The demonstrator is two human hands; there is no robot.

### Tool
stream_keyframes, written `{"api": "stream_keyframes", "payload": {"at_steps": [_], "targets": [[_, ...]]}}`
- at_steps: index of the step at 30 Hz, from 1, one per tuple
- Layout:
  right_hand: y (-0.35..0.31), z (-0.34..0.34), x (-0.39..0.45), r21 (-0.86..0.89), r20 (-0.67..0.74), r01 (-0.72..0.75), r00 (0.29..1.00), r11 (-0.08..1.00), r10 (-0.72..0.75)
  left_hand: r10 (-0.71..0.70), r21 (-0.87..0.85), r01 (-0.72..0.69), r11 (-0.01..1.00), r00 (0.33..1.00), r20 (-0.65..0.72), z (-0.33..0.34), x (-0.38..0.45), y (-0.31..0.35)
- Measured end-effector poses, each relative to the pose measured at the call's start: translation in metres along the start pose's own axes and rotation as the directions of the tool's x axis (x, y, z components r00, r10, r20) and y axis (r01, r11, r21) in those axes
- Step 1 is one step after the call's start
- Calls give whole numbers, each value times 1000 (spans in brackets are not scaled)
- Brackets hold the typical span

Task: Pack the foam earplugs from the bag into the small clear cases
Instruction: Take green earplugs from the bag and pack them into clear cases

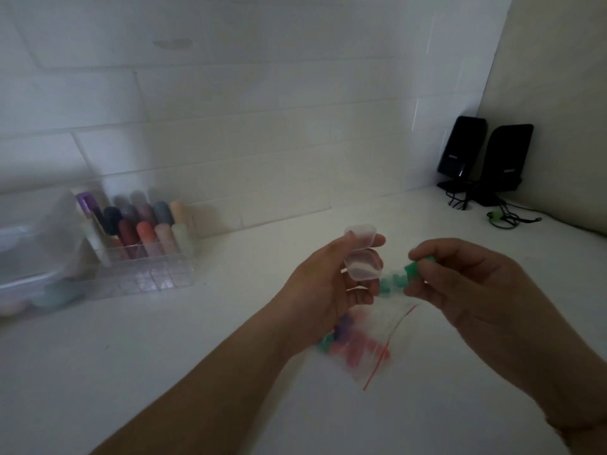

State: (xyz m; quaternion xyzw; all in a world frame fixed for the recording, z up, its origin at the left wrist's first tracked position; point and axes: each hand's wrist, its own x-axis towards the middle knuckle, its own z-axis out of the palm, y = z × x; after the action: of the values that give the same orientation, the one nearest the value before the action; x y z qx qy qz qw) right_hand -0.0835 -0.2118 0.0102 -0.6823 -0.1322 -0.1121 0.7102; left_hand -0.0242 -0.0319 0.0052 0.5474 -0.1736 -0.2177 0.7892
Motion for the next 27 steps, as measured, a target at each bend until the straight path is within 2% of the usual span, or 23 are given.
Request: {"api": "stream_keyframes", "payload": {"at_steps": [2,5,8,10,12,18,20,23,25,27], "targets": [[-1,4,-2,-24,8,61,998,998,-61,0,3,0,1000,1000,13,5,-2,-2],[-10,16,-5,-175,-48,215,973,961,-227,10,7,-10,1000,999,36,9,-3,-5],[-12,27,-8,-380,-116,176,965,908,-235,31,-58,-27,998,998,57,8,-5,-9],[-7,33,-9,-602,-128,161,947,782,-294,44,-75,-38,996,996,74,7,-7,-11],[-2,35,-7,-743,-107,162,929,649,-354,50,-44,-46,998,993,108,6,-7,-13],[4,35,-3,-857,42,270,886,440,-462,59,-107,-40,993,983,173,11,-10,-10],[2,34,-4,-830,60,321,865,456,-498,63,-125,-44,991,986,157,9,-8,-11],[-8,20,-7,-773,-3,345,837,533,-547,39,-122,-28,992,995,91,2,-3,-8],[-17,7,-8,-763,-37,288,874,578,-484,51,-134,-46,990,998,27,-4,1,-1],[-22,-7,-9,-796,34,219,947,564,-319,73,-153,-80,985,996,-52,-13,4,5]]}}
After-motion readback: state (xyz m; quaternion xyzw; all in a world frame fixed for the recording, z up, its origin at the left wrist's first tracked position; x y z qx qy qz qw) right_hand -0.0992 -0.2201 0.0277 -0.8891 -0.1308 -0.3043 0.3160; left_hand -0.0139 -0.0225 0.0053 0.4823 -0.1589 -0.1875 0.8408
